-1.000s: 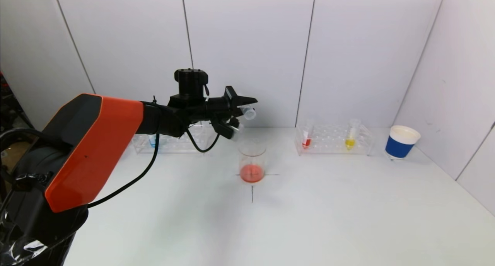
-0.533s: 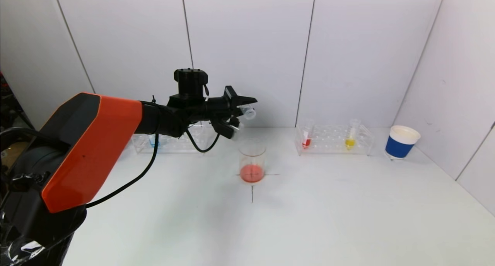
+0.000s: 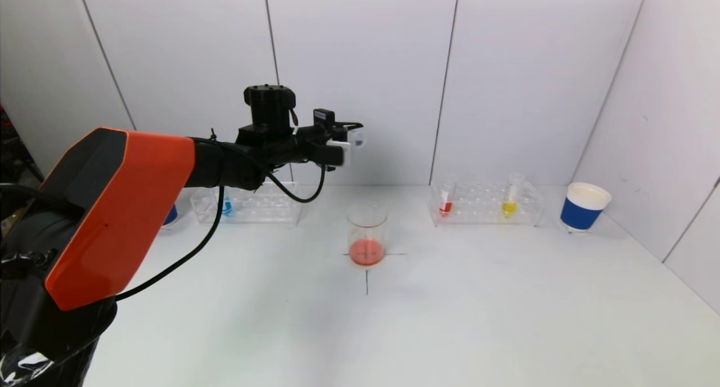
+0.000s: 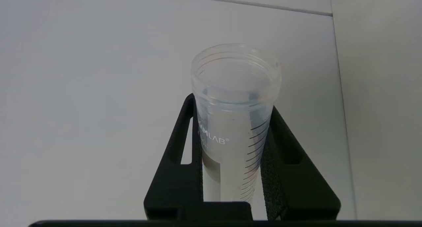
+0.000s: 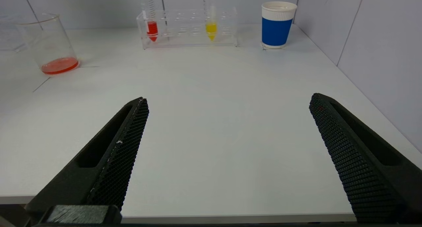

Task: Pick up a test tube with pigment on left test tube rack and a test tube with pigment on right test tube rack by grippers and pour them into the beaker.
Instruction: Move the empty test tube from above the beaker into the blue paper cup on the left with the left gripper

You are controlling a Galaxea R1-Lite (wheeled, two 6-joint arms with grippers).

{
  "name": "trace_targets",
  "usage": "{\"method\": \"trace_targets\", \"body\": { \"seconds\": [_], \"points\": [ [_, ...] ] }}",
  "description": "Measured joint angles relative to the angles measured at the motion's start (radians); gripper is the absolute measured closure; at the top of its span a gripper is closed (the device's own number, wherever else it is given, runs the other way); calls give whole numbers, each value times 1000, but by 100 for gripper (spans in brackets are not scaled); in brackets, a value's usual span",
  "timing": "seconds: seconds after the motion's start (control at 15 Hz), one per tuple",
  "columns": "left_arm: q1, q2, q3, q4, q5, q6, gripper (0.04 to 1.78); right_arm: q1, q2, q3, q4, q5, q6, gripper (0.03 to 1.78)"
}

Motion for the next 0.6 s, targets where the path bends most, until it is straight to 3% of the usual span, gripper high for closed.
{"method": "trace_targets", "body": {
  "seconds": [0.27, 0.6],
  "points": [
    [0, -79, -3, 126, 128, -255, 132, 0, 0, 0, 0, 0, 0, 4],
    [0, -198, -24, 374, 198, -460, 132, 0, 0, 0, 0, 0, 0, 4]
  ]
}}
